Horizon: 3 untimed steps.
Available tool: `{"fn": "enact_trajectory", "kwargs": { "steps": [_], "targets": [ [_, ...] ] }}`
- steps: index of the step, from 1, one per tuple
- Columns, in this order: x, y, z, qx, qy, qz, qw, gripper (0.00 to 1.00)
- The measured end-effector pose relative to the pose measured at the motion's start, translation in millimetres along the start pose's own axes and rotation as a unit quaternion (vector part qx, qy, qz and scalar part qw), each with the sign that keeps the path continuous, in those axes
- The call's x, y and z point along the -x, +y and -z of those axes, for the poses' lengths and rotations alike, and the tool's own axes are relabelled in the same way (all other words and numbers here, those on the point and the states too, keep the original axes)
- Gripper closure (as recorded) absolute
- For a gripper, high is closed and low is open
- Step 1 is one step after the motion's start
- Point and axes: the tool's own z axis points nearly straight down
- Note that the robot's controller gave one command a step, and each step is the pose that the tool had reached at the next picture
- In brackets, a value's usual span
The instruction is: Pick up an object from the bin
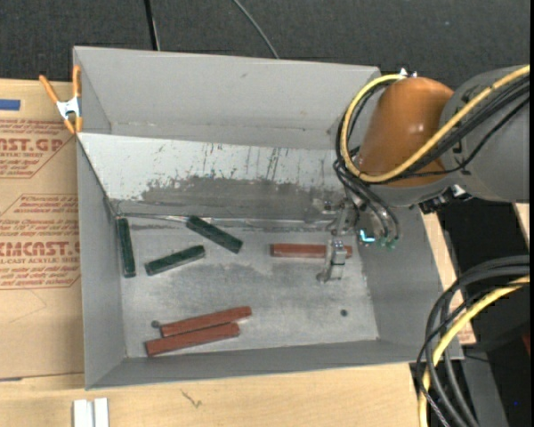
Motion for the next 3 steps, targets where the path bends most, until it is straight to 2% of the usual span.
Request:
{"fn": "enact_trajectory", "kwargs": {
  "steps": [1, 2, 3],
  "targets": [
    [1.9, 0, 4, 0.000, -0.0038, 0.000, 1.0000, 0.00],
    [1.2, -23, -77, 0.000, -0.0043, -0.070, 0.9976, 1.00],
    [1.2, -23, -77, 0.000, -0.0043, -0.069, 0.9976, 1.00]
  ]
}}
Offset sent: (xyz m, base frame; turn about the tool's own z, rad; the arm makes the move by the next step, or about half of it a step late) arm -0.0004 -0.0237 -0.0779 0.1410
